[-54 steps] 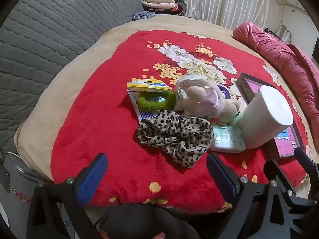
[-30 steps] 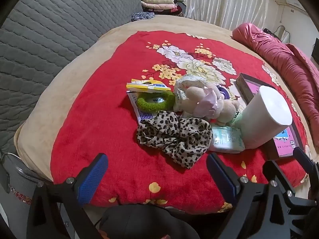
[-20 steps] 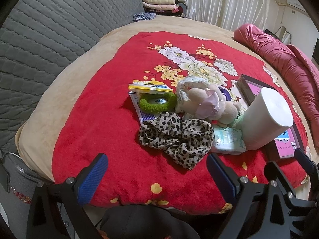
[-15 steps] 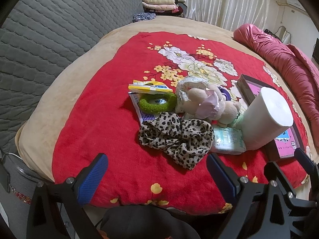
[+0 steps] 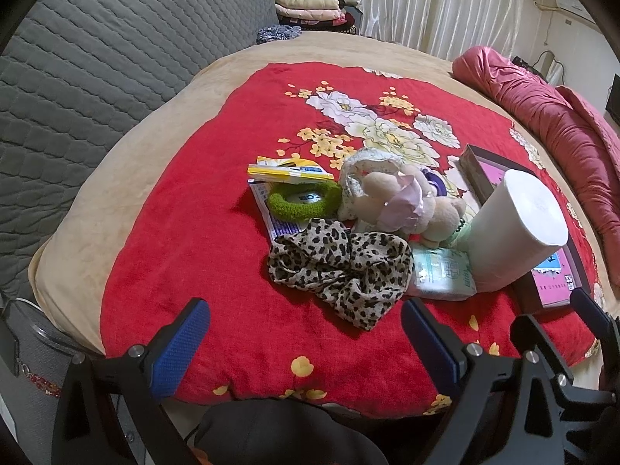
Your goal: Organize soft objects
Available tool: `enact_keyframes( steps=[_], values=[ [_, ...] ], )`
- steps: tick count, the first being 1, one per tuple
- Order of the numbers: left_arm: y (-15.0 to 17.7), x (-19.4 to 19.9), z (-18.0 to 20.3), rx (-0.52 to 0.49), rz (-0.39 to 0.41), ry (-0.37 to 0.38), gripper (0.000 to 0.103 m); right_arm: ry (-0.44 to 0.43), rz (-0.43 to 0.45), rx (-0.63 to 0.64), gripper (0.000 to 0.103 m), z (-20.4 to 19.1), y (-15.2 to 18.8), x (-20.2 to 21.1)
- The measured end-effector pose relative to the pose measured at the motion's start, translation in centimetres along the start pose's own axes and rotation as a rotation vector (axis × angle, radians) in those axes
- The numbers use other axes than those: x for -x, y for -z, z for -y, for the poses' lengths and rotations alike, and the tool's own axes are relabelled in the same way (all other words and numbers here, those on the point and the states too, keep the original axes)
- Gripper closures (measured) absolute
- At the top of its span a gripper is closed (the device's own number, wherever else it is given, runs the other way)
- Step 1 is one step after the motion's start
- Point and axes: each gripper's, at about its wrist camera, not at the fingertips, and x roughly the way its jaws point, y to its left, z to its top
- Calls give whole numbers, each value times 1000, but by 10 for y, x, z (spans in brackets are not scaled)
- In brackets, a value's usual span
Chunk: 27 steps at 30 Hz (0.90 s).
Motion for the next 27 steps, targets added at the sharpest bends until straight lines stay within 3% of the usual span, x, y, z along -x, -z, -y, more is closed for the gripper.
enact_keyframes(
  steps=[18,27],
  values=[
    [0,-2,-1,2,-5,-2,4,-4,1,-4,0,3,-1,0],
    [-8,-30,-20,28,-56,1,4,-61,25,29,0,-7,-14,1]
  ],
)
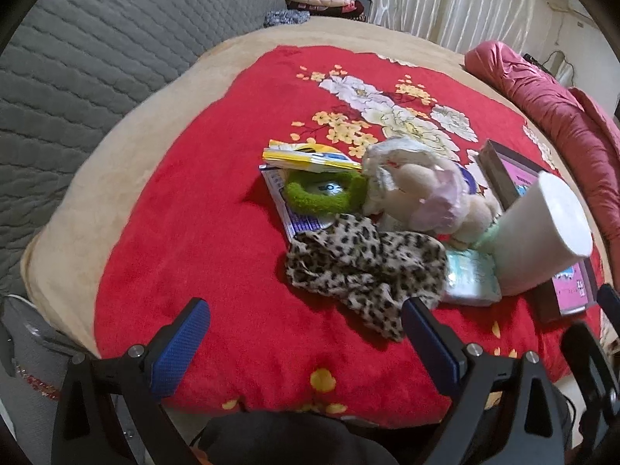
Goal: Organize soft objects
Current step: 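Grasp the leopard-print scrunchie with the left tool while the right tool reaches the green wipes pack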
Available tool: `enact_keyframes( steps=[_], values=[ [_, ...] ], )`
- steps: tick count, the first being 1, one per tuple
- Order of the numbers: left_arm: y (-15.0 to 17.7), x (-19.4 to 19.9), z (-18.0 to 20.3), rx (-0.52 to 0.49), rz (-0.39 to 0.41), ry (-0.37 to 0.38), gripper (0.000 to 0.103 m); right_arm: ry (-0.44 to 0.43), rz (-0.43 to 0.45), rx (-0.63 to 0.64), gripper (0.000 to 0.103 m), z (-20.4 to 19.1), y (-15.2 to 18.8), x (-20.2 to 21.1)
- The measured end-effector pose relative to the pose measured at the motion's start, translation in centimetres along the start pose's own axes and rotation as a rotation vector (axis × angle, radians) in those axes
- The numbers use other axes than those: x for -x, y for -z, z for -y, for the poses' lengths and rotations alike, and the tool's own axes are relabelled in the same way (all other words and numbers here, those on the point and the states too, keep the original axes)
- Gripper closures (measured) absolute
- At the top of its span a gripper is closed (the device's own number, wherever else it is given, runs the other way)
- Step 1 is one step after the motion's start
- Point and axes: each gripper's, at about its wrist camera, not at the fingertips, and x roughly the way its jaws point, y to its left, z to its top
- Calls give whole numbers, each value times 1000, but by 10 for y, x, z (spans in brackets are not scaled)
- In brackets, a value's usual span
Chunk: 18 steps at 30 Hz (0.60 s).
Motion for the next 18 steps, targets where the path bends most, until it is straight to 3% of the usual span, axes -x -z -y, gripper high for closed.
enact_keyframes(
  steps=[6,15,18],
  values=[
    [-19,-27,-13,-14,-27,26,4,-56,-47,42,0,-14,-3,-19],
    [-25,-60,-4,-76,-94,94,23,-107,-122,73,0,-27,5,-50],
    [-26,-62,1,-107,-87,115,35,-109,-140,67,0,-27,7,-59]
  ],
)
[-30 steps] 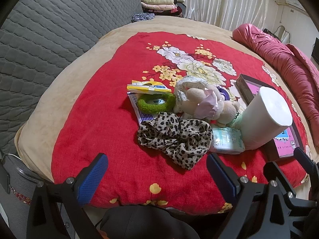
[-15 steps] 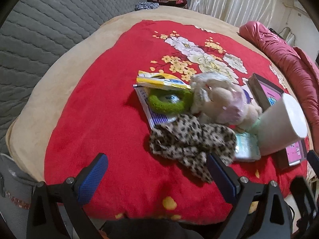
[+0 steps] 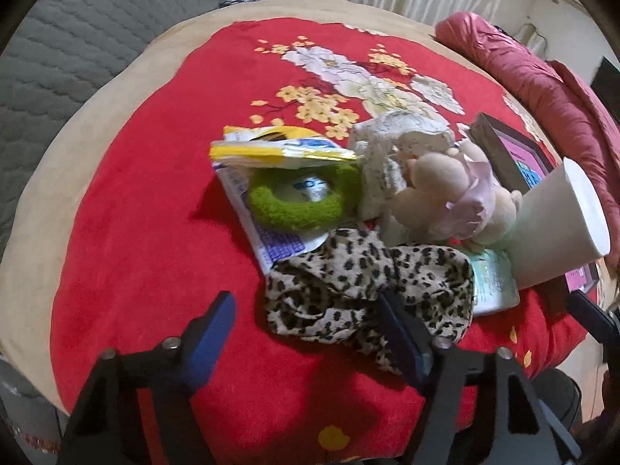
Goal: Organize soft objects
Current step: 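Grasp the leopard-print scrunchie with the left tool while the right tool reaches the green wipes pack, then grasp the green wipes pack with the right tool while the left tool lifts the scrunchie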
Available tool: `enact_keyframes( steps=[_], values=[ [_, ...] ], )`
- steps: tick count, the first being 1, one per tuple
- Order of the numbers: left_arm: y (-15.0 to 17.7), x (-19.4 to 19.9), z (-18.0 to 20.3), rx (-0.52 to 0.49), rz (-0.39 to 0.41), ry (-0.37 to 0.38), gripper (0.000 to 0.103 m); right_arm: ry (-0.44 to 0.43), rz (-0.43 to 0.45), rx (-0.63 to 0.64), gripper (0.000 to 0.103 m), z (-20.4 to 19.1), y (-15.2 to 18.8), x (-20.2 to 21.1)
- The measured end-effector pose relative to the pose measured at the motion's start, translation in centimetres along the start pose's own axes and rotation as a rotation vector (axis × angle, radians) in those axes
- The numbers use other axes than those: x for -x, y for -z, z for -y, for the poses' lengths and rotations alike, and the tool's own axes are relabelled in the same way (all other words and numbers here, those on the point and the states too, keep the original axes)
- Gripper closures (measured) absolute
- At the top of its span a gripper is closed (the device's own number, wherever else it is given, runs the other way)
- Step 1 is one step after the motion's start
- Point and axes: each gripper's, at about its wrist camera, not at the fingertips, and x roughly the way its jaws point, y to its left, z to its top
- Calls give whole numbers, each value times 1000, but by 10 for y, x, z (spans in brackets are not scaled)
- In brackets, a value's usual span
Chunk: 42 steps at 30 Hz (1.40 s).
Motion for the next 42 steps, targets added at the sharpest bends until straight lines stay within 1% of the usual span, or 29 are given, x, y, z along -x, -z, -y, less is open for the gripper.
enact_keyframes(
  steps=[1,3,5,7,8,10,12,16,20,23,26,31,34,36,37,38,42],
  values=[
    [-1,-2,2,-14,3,5,44,-2,-2,-3,0,0,0,-2],
    [-3,-4,4,-32,3,23,53,-4,-10,-10,0,2,-1,-6],
    [-5,-8,6,-45,-3,32,60,-6,-13,-10,0,1,-2,-11],
    [-6,-10,6,-54,-1,45,76,-3,-23,-9,0,1,-2,-18],
    [-6,-12,4,-48,1,58,79,1,-29,-11,0,1,-2,-21],
    [-7,-13,-1,-30,4,97,88,11,-39,-26,0,3,-2,-28],
    [-7,-12,-6,-16,13,120,92,37,-51,-53,0,7,-3,-35],
    [-6,-9,-15,18,19,168,95,71,-66,-129,0,19,-6,-49],
    [-1,-3,-22,52,26,215,96,118,-103,-209,0,26,-2,-63],
    [4,0,-23,49,27,218,96,138,-124,-243,0,28,0,-75],
    [9,1,-24,44,24,231,96,154,-114,-282,0,34,-1,-82],
    [9,0,-25,37,30,232,96,194,-107,-288,2,39,-5,-89],
    [10,-1,-23,30,29,230,96,216,-112,-275,5,38,-5,-93],
    [11,-1,-22,23,28,228,96,216,-121,-270,10,37,-7,-98],
    [11,-1,-22,22,27,226,96,211,-125,-270,15,38,-7,-99],
    [11,-1,-21,20,25,223,96,201,-123,-269,25,37,-6,-99],
    [11,-2,-20,19,23,211,96,181,-102,-254,27,34,-4,-90]
  ],
)
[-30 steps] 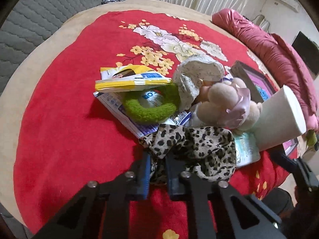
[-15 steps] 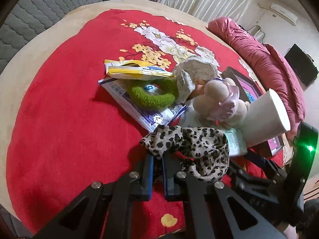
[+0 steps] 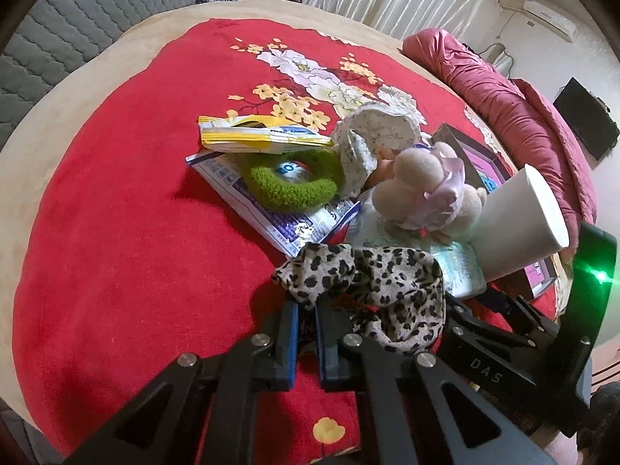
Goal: Organize soft objects
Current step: 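Grasp the green wipes pack with the right tool while the left tool lifts the scrunchie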
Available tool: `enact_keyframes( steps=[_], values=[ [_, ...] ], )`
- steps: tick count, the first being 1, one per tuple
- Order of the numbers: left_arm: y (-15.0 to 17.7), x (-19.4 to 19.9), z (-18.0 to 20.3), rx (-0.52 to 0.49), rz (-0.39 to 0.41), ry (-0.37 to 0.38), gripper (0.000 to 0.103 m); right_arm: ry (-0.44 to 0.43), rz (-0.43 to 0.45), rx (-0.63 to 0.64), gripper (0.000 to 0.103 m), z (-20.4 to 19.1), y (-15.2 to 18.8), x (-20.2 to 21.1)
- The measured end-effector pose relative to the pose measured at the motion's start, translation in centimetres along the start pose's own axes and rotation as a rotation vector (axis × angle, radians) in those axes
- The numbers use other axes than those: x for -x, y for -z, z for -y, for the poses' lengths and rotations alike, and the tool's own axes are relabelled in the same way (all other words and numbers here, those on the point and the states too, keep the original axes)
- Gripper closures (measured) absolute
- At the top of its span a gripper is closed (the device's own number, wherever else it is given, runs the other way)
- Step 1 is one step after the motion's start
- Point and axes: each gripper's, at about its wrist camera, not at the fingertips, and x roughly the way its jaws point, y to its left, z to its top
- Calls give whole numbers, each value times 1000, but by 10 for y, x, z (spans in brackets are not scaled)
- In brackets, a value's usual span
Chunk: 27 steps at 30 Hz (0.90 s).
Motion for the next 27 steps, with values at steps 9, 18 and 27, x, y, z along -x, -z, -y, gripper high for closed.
enact_keyframes(
  steps=[9,18,27],
  values=[
    [0,8,6,-8,9,-6,96,-58,27,5,28,4,7,26],
    [-3,35,19,-12,58,-13,96,-105,60,29,28,6,9,57],
    [-9,64,36,-28,112,-30,96,-171,90,24,28,17,13,94]
  ],
)
